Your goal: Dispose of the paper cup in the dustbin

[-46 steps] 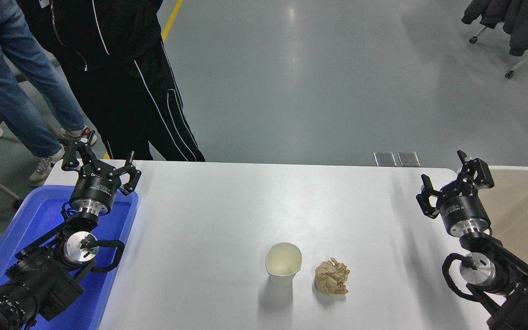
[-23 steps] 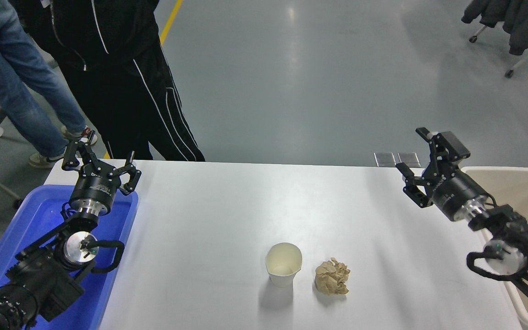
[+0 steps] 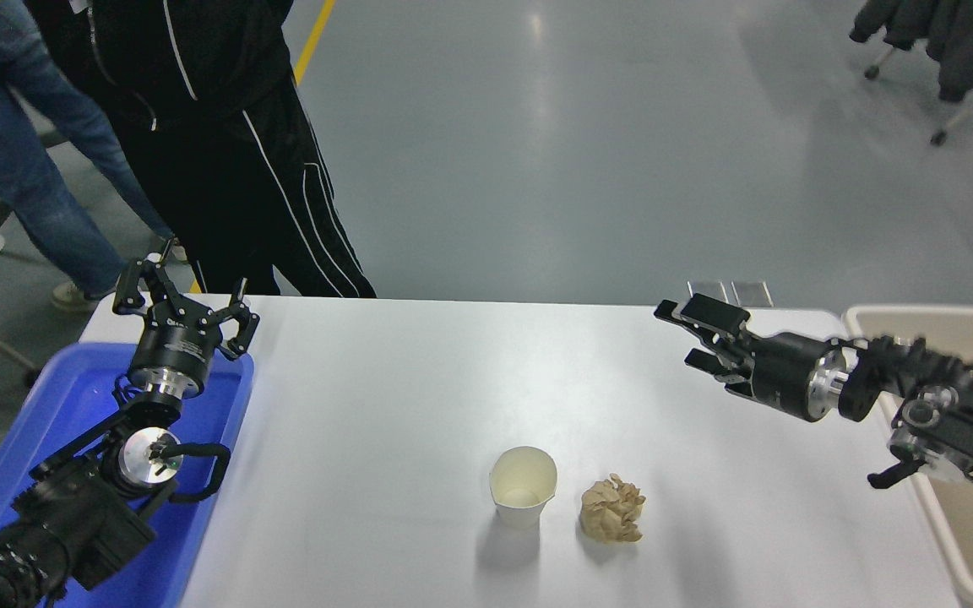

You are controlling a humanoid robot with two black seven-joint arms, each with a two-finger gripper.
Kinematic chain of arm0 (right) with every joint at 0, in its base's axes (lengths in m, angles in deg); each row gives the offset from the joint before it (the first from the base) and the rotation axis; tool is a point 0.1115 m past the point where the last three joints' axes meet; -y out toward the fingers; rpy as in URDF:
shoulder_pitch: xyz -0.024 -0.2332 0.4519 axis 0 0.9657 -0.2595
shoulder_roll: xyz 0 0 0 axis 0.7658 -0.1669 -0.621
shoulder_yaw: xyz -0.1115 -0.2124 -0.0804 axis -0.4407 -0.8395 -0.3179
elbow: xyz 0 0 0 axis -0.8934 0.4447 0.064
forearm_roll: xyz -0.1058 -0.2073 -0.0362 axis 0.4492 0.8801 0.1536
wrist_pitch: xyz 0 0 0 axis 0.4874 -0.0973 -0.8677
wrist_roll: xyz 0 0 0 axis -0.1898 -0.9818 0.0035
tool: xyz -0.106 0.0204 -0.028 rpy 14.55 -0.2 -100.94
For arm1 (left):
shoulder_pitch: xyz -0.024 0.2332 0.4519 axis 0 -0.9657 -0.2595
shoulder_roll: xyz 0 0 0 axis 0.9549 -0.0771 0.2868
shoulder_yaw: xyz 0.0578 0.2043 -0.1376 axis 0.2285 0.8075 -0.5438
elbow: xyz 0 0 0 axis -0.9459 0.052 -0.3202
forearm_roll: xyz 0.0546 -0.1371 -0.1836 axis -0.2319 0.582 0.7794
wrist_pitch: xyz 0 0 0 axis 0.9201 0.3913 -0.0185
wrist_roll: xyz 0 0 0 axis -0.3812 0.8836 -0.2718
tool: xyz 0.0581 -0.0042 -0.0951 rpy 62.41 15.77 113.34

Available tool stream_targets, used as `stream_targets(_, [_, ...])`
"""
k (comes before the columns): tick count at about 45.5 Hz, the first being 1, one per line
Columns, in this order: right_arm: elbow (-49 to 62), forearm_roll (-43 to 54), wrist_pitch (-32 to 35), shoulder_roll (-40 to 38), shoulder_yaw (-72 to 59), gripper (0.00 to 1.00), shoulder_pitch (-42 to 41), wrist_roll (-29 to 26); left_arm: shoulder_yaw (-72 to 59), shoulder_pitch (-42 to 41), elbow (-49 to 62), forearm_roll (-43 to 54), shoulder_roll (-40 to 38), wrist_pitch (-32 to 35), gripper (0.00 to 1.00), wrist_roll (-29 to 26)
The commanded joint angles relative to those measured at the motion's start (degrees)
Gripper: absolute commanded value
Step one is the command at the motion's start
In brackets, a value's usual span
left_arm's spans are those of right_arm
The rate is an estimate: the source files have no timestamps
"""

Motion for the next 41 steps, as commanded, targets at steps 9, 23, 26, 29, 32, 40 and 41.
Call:
stream_targets(9, [1.56, 7.89, 2.44, 20.1, -31.95, 1.0, -27.39, 1.79, 0.08, 0.0, 0.0, 0.01, 0.0, 0.0, 1.0, 0.0])
stream_targets(23, [11.84, 13.35, 1.56, 34.08, -38.11, 0.99, -26.08, 3.11, 0.0, 0.0, 0.0, 0.01, 0.0, 0.0, 1.0, 0.0])
stream_targets(26, [13.95, 13.96, 0.94, 35.05, -39.69, 0.99, -25.38, 3.11, 0.0, 0.0, 0.0, 0.01, 0.0, 0.0, 1.0, 0.0])
stream_targets(29, [14.92, 14.23, -0.29, 35.67, -40.13, 0.99, -24.94, 3.02, 0.0, 0.0, 0.0, 0.01, 0.0, 0.0, 1.0, 0.0])
stream_targets(32, [15.1, 14.41, -0.29, 35.58, -40.66, 0.99, -24.5, 3.11, 0.0, 0.0, 0.0, 0.01, 0.0, 0.0, 1.0, 0.0])
stream_targets(40, [15.8, 16.43, -0.29, 35.49, -41.98, 1.0, -22.57, 3.46, 0.08, 0.0, 0.0, 0.01, 0.0, 0.0, 1.0, 0.0])
stream_targets(41, [16.07, 16.43, -0.38, 35.58, -41.98, 1.0, -22.39, 3.46, 0.0, 0.0, 0.0, 0.01, 0.0, 0.0, 1.0, 0.0])
